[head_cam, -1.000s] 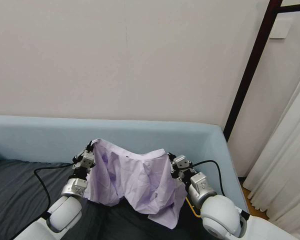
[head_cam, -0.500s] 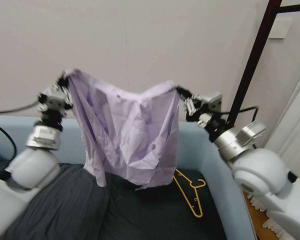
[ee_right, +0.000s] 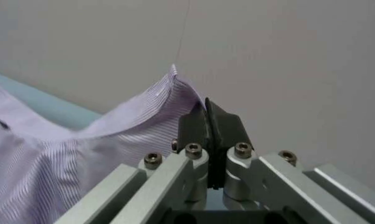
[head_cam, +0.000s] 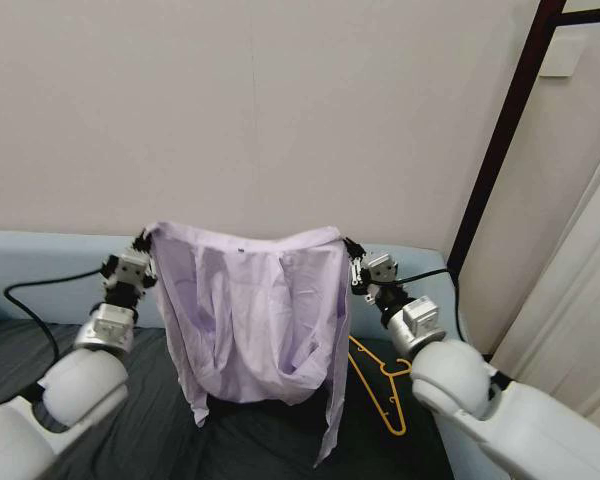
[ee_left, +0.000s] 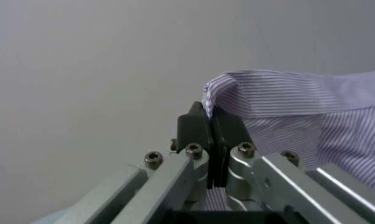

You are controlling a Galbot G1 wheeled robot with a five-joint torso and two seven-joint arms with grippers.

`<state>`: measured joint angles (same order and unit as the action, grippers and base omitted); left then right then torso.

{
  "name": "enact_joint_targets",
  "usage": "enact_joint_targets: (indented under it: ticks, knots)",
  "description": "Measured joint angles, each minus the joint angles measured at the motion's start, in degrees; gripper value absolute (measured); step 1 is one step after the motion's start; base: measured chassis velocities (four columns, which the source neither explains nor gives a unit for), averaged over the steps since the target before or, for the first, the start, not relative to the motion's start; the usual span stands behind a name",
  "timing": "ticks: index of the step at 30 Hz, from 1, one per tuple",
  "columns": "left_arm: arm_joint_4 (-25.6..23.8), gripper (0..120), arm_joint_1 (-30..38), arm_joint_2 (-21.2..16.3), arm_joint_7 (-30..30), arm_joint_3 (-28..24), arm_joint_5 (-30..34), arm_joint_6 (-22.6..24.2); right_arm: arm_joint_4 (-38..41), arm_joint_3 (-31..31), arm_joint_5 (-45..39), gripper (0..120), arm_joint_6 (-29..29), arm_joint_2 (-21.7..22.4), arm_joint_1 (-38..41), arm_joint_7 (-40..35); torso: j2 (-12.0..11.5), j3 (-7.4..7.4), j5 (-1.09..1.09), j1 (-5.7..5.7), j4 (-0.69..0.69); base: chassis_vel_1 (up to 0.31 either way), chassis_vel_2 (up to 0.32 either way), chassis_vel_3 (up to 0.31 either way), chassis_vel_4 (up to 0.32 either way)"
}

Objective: Pick up the clothes from the sofa and hang them on the clothes hanger.

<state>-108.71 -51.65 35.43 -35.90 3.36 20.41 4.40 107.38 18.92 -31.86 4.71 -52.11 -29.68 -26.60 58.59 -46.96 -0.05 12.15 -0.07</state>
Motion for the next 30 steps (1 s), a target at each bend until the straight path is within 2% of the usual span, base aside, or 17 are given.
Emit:
enact_joint_targets:
  ticks: [1,2,5,9,11,13,15,16,18,21,22,25,26,29,30]
  knots:
    - [1.75,0,0.36,2.06,0.33,-0.92,-0.54,-1.04,-2.52,0.39,-0.69,0,-2.28,-1.84,-0.2,0.51,0.0,0.0,0.0,0.0,0.0,0.0,0.0,0.0,0.0]
    - [1.75,0,0.36,2.06,0.33,-0.92,-0.54,-1.04,-2.52,0.39,-0.69,0,-2.28,-1.84,-0.2,0.51,0.0,0.0,0.0,0.0,0.0,0.0,0.0,0.0,0.0]
    - [6.37,0,0.95,8.3,2.64,-1.96,-1.69,-3.61,-11.37,1.11,-0.17,0,-10.16,-7.02,-1.18,3.47,-0.01,0.0,-0.02,0.01,0.0,0.0,0.0,0.0,0.0]
    - [7.86,0,0.58,11.2,5.2,-1.44,-2.28,-3.98,-17.23,0.76,3.36,0,-11.56,-9.42,-2.8,4.86,0.0,-0.01,0.0,0.0,-0.01,0.0,0.0,0.0,0.0]
    - [7.94,0,0.45,11.37,5.77,-1.16,-2.64,-4.07,-17.82,0.52,4.0,0,-10.73,-9.6,-3.28,4.74,-0.01,0.0,0.0,0.0,-0.01,0.0,0.0,0.0,0.0]
    - [7.59,0,-0.13,11.07,7.26,-0.5,-4.22,-4.29,-18.27,-0.03,5.42,0,-5.48,-9.77,-4.7,2.33,0.0,0.0,0.01,0.0,-0.01,0.0,0.0,0.0,0.0]
    - [7.07,0,-0.41,10.56,7.58,-0.24,-5.06,-4.39,-17.6,-0.5,5.87,5,-1.39,-9.7,-6.01,0.13,0.0,0.0,0.01,0.0,-0.01,0.0,0.0,0.0,0.0]
    - [7.07,0,-0.41,10.56,7.58,-0.24,-5.06,-4.39,-17.6,-0.5,5.87,5,-1.39,-9.7,-6.01,0.13,0.0,0.0,0.01,0.0,-0.01,0.0,0.0,0.0,0.0]
    - [6.91,0,-0.46,10.05,7.61,-0.12,-5.53,-4.41,-16.09,-1.42,5.69,14,0.09,-9.2,-7.58,-0.43,0.01,0.01,0.01,0.0,0.0,0.0,0.0,0.0,0.0]
    - [7.23,0,-0.17,9.32,7.72,-0.01,-6.54,-4.77,-12.66,-3.89,-0.86,27,0.94,-7.36,-10.04,0.62,0.01,0.01,0.01,0.0,0.0,0.0,0.0,0.0,0.0]
    - [7.23,0,-0.17,9.32,7.72,-0.01,-6.54,-4.77,-12.66,-3.89,-0.86,27,0.94,-7.36,-10.04,0.62,0.01,0.01,0.01,0.0,0.0,0.0,0.0,0.0,0.0]
    - [6.94,0,0.36,8.29,8.17,-0.05,-7.2,-5.02,-11.15,-7.63,-11.6,42,3.17,-4.41,-12.99,3.88,0.01,0.01,0.0,0.0,-0.01,0.0,0.0,0.0,0.0]
    - [6.94,0,0.36,8.29,8.17,-0.05,-7.2,-5.02,-11.15,-7.63,-11.6,42,3.17,-4.41,-12.99,3.88,0.01,0.01,0.0,0.0,-0.01,0.0,0.0,0.0,0.0]
    - [6.75,0,0.84,6.76,8.85,-0.33,-8.49,-5.49,-13.34,-9.8,-15.55,55,10.17,-3.2,-14.08,2.81,0.01,0.01,0.01,0.0,-0.03,0.0,0.0,0.0,0.0]
    - [6.75,0,0.84,6.76,8.85,-0.33,-8.49,-5.49,-13.34,-9.8,-15.55,55,10.17,-3.2,-14.08,2.81,0.01,0.01,0.01,0.0,-0.03,0.0,0.0,0.0,0.0]
